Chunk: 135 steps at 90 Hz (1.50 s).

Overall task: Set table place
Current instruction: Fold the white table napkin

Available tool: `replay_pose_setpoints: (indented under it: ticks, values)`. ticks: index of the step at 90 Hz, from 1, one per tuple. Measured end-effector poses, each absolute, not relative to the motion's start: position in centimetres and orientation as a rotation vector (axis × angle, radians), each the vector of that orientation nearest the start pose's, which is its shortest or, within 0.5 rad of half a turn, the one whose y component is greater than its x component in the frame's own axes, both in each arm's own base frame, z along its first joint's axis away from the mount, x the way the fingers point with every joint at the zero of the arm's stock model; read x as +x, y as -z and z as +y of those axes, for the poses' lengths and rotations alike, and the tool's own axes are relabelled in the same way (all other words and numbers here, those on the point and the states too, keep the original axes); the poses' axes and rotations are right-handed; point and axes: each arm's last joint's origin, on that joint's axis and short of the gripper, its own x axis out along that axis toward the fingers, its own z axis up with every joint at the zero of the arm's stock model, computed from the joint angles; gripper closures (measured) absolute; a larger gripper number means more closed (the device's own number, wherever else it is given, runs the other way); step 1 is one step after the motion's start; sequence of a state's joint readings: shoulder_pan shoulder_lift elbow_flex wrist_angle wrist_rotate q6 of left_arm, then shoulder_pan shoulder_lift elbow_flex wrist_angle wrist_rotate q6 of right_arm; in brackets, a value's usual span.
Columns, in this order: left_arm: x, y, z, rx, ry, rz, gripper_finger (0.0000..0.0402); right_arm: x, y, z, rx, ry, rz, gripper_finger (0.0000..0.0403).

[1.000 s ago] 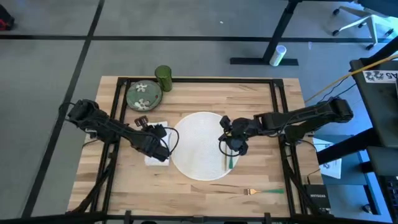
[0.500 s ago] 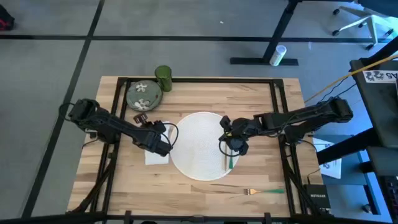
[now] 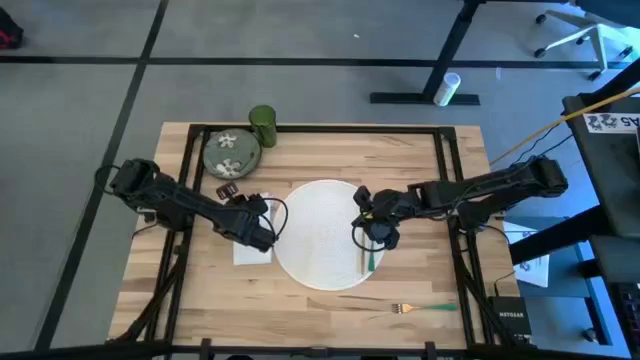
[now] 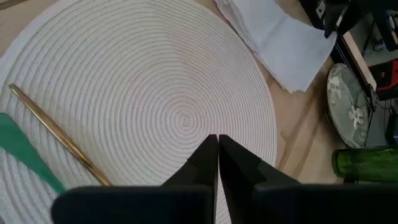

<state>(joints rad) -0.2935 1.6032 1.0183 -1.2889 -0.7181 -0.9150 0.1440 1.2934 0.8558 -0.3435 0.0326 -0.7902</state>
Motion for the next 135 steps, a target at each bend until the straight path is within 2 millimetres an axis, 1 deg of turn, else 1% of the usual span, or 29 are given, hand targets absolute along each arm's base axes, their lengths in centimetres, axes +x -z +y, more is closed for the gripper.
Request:
replay_pose_setpoints:
  ticks: [14,25,34,40,51,61,75,84,95,109,118,135]
  values:
    - [23.4,-19.7,-5.1,0.218,-0.948,1.297,0.0298,26.1,-24.0,3.7,-0.817,-0.409,0.698,0.0403]
    - [23.4,-19.7,-5.1,0.22,-0.943,1.301,0.0292,26.1,-24.0,3.7,-0.817,-0.409,0.698,0.0403]
    - [23.5,-19.5,-5.2,0.16,-0.921,1.326,0.0308,26.1,-24.0,3.7,-0.817,-0.409,0.699,0.0403]
    - [23.6,-19.3,-5.7,0.093,-0.87,1.354,0.0326,26.1,-24.0,3.7,-0.817,-0.411,0.702,0.0403]
    - [24.3,-18.9,-7.6,-0.001,-0.704,1.348,0.0365,26.0,-23.9,3.7,-0.813,-0.414,0.712,0.0403]
    - [24.5,-18.8,-9.3,-0.023,-0.602,1.305,0.0396,25.9,-23.8,3.7,-0.798,-0.411,0.725,0.0403]
    - [24.0,-18.5,-10.8,-0.032,-0.561,1.281,0.04,25.9,-23.8,3.7,-0.791,-0.409,0.728,0.0403]
    - [23.2,-17.2,-11.2,-0.056,-0.552,1.287,0.0401,25.9,-23.8,3.7,-0.791,-0.409,0.728,0.0403]
    - [23.0,-15.5,-11.3,-0.107,-0.513,1.249,0.0401,25.9,-23.8,3.7,-0.791,-0.409,0.727,0.0403]
    - [22.5,-14.2,-11.2,-0.144,-0.472,1.266,0.0402,25.9,-23.8,3.7,-0.791,-0.409,0.727,0.0403]
    - [21.8,-13.8,-11.7,-0.147,-0.445,1.293,0.0401,25.9,-23.8,3.7,-0.791,-0.409,0.727,0.0403]
    - [20.6,-13.7,-13.4,-0.112,-0.384,1.307,0.0401,25.9,-23.8,3.7,-0.789,-0.408,0.728,0.0403]
